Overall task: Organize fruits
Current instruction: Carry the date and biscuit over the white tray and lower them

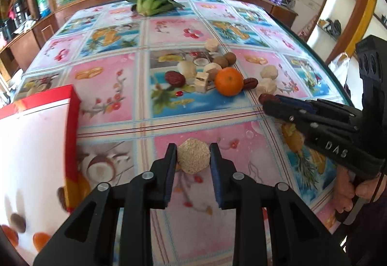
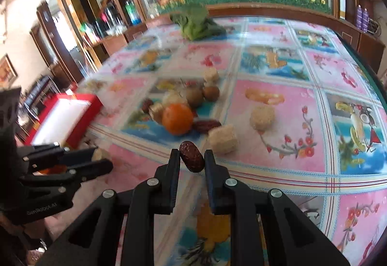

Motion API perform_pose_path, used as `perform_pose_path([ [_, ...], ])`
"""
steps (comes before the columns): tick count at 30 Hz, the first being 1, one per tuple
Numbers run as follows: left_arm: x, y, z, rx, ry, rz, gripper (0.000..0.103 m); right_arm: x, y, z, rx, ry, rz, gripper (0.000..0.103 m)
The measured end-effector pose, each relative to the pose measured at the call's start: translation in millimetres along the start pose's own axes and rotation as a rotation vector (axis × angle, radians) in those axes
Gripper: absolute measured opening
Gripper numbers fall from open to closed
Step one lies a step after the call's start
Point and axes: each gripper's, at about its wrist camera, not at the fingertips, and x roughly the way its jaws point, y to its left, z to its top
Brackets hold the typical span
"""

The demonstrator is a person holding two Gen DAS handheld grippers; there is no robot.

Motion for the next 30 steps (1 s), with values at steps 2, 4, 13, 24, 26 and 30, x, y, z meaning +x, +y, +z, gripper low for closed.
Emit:
perform_pose_path([
  [2, -11, -1, -2, 0.004, -0.026, 0.022, 0.029, -8, 1, 1, 0.003, -0.050, 0.005, 0.019],
  [4, -22, -1, -3, 0.005, -0.056, 0.051, 0.029, -13, -1, 1, 0.019, -0.081, -0.006, 0.019],
  [13, -75, 17, -5, 0.006, -0.219, 0.220, 0.029, -18, 13, 4, 0.032, -0.127, -0.008, 0.018],
  [24, -116, 72, -27, -0.068, -0.309, 0.399, 0.029, 5, 126, 10, -0.077, -0.094, 0.185, 0.018],
  [26, -121, 84, -32, -0.086, -0.318, 0.421, 0.029, 9, 144, 11, -0.104, -0.087, 0.200, 0.018],
  [30, -127, 104, -40, -0.123, -0.324, 0.447, 0.029, 19, 174, 12, -0.146, -0.060, 0.220, 0.018],
])
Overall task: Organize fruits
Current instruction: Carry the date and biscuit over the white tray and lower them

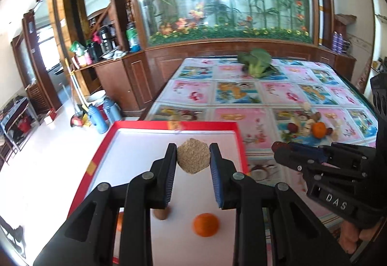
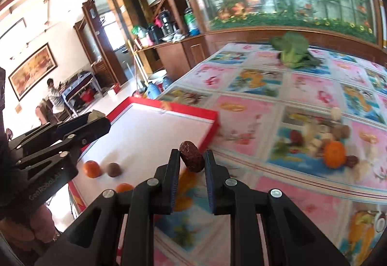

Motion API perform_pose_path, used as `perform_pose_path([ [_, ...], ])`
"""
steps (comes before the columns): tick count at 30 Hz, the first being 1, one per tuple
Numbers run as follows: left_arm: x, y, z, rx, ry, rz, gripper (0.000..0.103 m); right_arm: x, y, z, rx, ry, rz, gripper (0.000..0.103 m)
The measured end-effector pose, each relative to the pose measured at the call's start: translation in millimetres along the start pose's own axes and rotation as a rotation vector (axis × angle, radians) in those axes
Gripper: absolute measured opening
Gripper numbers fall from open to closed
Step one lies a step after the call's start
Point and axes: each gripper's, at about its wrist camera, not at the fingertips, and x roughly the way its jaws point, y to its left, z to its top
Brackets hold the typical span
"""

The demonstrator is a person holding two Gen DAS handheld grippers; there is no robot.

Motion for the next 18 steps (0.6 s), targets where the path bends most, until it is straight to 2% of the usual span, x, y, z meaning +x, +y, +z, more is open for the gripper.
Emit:
perform_pose_path([
  [9, 3, 39, -15, -0.049, 0.009, 0.085, 0.029, 25, 40, -5, -0.064, 0.054, 0.014, 0.018],
  [18, 17, 53, -31, -0.059, 0.053, 0.120, 0.029, 43, 51, -14, -0.086, 0.106, 0.002, 0.018],
])
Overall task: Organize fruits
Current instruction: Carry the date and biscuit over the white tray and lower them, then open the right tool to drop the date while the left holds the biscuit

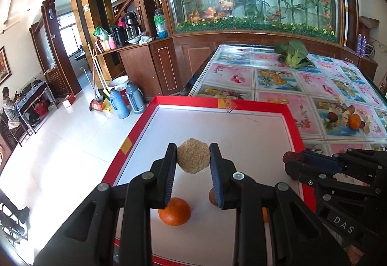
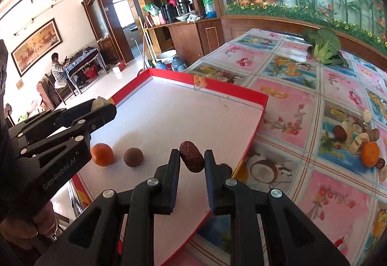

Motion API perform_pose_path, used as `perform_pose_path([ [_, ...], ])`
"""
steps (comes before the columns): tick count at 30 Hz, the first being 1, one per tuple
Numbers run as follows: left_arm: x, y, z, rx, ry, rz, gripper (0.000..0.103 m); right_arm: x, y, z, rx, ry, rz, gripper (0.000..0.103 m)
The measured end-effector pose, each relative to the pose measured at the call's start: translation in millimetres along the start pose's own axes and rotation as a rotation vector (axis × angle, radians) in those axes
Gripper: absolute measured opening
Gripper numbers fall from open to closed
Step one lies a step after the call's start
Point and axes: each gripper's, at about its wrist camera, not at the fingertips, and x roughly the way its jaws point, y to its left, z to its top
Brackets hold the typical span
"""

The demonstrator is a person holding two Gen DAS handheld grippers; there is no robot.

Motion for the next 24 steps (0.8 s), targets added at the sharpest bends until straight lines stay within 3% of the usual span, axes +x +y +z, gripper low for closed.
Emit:
perform_pose_path([
  [24, 28, -6, -16, 0.018, 0.104, -0.007, 0.029, 27, 2, -6, 0.016, 0.122, -0.002, 0.019],
])
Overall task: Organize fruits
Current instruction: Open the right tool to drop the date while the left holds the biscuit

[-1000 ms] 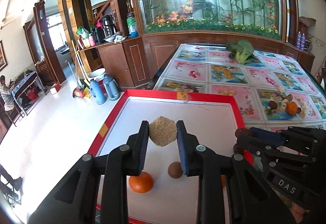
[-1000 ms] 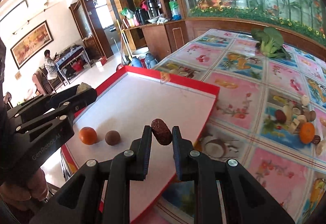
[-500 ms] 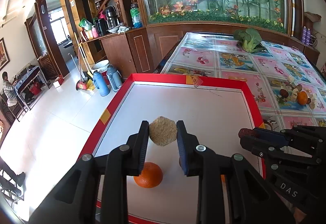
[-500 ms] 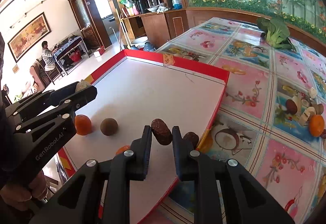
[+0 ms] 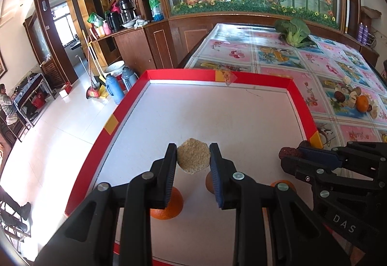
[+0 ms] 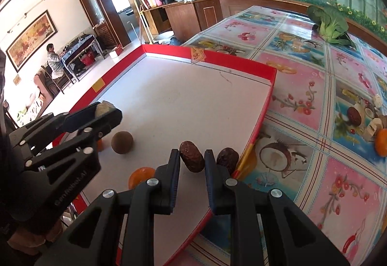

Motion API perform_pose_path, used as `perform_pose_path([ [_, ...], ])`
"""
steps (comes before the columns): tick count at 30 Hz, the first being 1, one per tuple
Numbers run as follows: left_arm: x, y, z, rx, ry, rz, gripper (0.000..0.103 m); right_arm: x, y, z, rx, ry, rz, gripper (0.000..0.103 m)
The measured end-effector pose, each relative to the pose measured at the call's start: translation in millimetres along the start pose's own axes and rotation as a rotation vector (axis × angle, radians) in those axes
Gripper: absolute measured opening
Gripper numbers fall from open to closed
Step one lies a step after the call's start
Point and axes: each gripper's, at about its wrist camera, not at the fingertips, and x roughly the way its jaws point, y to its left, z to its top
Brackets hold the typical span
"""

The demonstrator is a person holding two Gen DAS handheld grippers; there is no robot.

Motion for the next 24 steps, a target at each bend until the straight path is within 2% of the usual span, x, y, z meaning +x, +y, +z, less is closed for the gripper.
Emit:
perform_pose_path([
  [4, 5, -3, -3, 0.010, 0.019, 0.010, 0.032, 0, 4, -1, -0.024, 0.007, -0.022, 0.019],
  [6, 3, -3, -2, 0.012, 0.019, 0.027, 0.050, 0, 4, -1, -0.028, 0.009, -0.024, 0.019],
  [7, 3, -3, -2, 0.014, 0.019, 0.032, 0.062, 1, 4, -1, -0.032, 0.012, -0.024, 0.019],
  [8, 2, -4, -2, 0.014, 0.015, 0.039, 0.067, 0, 4, -1, -0.034, 0.011, -0.022, 0.019],
  [13, -6, -7, 4, 0.022, -0.008, 0.055, 0.068, -17, -2, -2, -0.025, -0.039, -0.036, 0.020],
  [15, -14, -13, 9, 0.034, -0.030, 0.043, 0.069, -29, -8, -2, -0.017, -0.076, -0.048, 0.025],
  [24, -61, -71, 41, 0.143, -0.164, -0.066, 0.076, -99, -58, -4, 0.076, -0.222, -0.143, 0.033],
])
